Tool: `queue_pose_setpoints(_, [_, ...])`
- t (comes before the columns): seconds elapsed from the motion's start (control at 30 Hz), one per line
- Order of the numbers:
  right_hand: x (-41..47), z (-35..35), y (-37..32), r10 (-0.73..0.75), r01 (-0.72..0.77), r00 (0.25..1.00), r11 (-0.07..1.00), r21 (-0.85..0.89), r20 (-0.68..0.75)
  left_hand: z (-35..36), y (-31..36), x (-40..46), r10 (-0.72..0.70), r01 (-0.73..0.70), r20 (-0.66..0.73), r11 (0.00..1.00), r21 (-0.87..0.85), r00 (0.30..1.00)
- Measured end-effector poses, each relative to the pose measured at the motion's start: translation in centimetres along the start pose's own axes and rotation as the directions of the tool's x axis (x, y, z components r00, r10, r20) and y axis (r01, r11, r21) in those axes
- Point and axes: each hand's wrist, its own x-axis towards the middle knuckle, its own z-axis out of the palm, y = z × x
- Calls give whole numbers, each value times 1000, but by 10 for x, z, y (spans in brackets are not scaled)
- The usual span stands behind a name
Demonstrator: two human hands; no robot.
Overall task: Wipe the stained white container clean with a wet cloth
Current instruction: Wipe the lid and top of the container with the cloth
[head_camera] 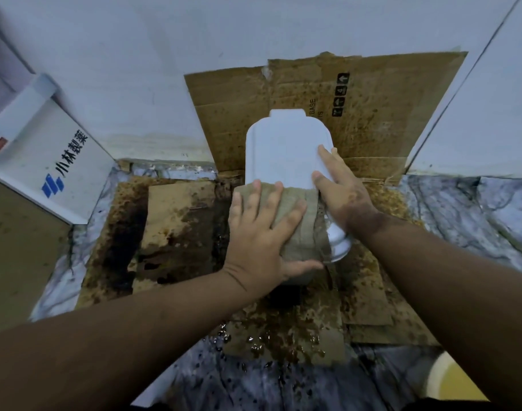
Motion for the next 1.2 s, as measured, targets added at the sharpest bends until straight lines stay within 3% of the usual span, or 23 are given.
queue_pose_setpoints(0.07, [-1,1,-1,0,0,1000,1000,-1,5,-1,-4,-1,144,-146,36,986,85,989])
queue_pose_setpoints(0.2, [-1,0,-1,5,-5,1000,1000,8,13,-4,-11,4,189,-190,29,982,4,981])
queue_pose_setpoints(0.33, [-2,-2,-3,18,-18,1000,1000,-8,15,-8,-46,14,374,-360,36,910,-207,927])
queue_pose_setpoints(0.47, [-1,-3,-5,37,-37,999,999,-24,12,-10,-86,27,407,-309,192,865,-395,893])
queue_pose_setpoints(0.6, [-1,-4,-4,38,-38,999,999,-14,11,-11,-75,24,322,-219,181,875,-432,929])
queue_pose_setpoints(0.67, [-1,-4,-2,35,-35,999,999,-9,13,-7,-41,10,118,-80,71,911,-404,990])
queue_pose_setpoints(0.73, [-1,-2,0,19,-19,1000,1000,-9,11,-2,-4,-2,-115,109,-3,944,-312,993])
queue_pose_setpoints(0.77, [0,-2,1,10,-10,1000,1000,-8,10,0,5,-5,-150,138,-22,952,-273,988])
queue_pose_setpoints(0.8, [0,-1,1,5,-5,1000,1000,-9,8,1,4,-4,-113,102,-31,961,-256,993])
queue_pose_setpoints(0.87, [2,0,3,6,-6,1000,1000,-19,11,-1,-18,1,96,-98,-21,957,-272,995])
queue_pose_setpoints(0.97, [5,0,4,16,-15,1000,999,-28,18,-1,-70,11,362,-301,93,871,-388,928])
queue_pose_setpoints(1.2, [4,2,4,22,-22,1000,1000,-14,6,-2,-123,60,506,-311,316,807,-502,802])
